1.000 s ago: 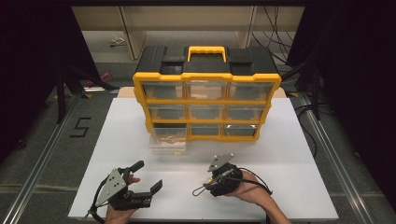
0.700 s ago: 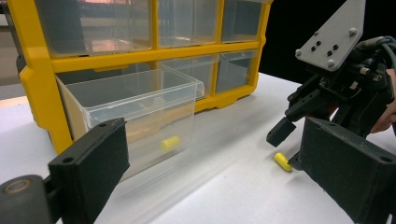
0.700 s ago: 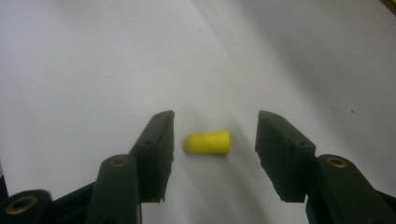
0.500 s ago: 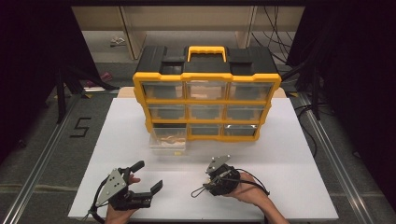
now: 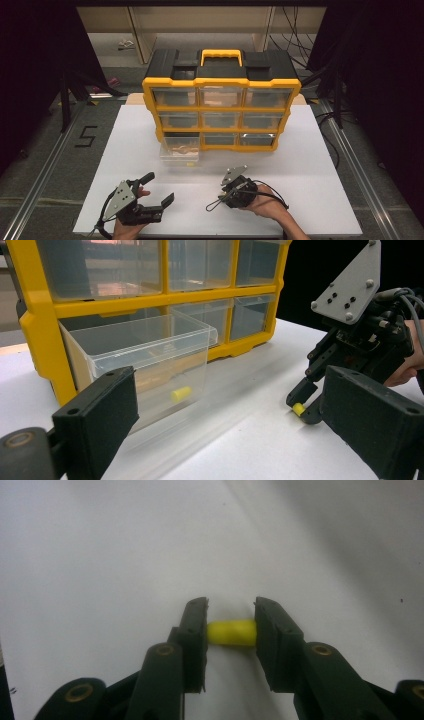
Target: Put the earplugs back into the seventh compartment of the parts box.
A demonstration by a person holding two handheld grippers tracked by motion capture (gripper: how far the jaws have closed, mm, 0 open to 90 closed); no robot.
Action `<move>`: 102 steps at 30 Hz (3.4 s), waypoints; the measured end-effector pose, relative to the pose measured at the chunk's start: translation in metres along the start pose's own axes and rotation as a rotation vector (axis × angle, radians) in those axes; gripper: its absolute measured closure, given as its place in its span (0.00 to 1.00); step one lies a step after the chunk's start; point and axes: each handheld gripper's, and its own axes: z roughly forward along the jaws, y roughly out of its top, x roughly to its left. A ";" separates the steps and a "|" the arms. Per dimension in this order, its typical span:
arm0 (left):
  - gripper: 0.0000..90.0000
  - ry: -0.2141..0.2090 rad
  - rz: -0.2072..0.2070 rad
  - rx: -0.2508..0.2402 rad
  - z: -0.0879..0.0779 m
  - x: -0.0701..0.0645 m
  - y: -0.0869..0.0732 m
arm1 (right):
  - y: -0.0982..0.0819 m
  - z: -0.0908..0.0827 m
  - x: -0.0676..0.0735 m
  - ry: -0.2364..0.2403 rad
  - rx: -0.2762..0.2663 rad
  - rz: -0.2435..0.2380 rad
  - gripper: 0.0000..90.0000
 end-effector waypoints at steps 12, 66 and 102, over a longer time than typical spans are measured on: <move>0.09 -0.001 0.002 0.002 0.001 0.000 0.000 | 0.005 -0.020 -0.007 -0.063 -0.159 0.054 0.75; 0.09 0.004 0.001 0.002 0.000 0.000 0.000 | 0.091 -0.038 -0.011 -0.105 -0.494 0.114 0.76; 0.09 -0.004 0.000 0.008 0.001 0.000 -0.001 | 0.114 -0.018 -0.021 -0.175 -0.521 0.169 0.49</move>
